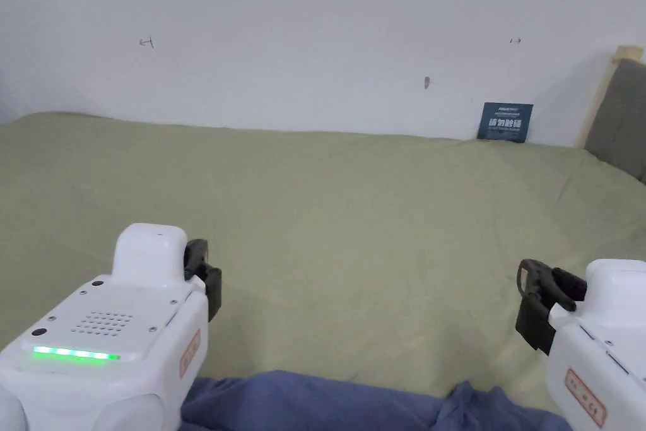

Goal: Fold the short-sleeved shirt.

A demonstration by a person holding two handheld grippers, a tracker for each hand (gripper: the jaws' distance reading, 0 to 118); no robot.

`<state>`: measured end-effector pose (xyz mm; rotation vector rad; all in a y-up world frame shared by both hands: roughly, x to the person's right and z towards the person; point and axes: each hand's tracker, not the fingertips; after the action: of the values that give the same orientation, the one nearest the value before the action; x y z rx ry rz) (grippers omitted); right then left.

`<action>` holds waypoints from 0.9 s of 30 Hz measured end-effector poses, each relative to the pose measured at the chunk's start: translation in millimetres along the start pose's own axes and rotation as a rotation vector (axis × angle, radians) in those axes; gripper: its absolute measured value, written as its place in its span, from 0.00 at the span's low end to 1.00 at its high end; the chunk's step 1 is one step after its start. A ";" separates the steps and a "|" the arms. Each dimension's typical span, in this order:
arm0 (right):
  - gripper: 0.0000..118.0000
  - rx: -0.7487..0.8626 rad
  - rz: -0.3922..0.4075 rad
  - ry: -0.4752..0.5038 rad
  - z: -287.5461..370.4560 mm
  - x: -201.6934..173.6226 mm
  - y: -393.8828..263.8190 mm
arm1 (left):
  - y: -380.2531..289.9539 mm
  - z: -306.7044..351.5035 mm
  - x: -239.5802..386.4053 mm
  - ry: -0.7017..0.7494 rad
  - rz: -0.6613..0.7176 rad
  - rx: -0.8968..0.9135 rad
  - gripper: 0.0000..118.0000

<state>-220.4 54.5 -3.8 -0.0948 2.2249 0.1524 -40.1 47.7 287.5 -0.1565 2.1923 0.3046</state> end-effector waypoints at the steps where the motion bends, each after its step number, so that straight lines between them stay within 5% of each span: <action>1: 0.01 0.018 0.020 -0.019 2.5 -6.3 3.5 | 6.0 6.6 4.9 0.000 -0.018 0.075 0.00; 4: 0.01 0.085 0.075 -0.061 5.2 -22.4 12.0 | 15.5 23.7 21.1 0.036 -0.061 0.172 0.00; 16: 0.01 0.123 0.068 -0.087 1.9 -42.0 15.5 | 25.1 26.7 9.1 0.040 -0.048 0.186 0.00; 20: 0.01 0.123 0.074 -0.091 -0.5 -50.4 11.5 | 23.1 5.7 -46.0 -0.085 0.092 0.005 0.00; 27: 0.01 0.060 0.098 -0.056 -5.3 -67.9 -10.6 | -46.1 -79.6 -194.8 -0.291 0.461 -0.614 0.00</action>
<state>-181.7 44.2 52.3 0.0514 2.1772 0.1397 24.7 -18.0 482.1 0.0603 1.7655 1.1809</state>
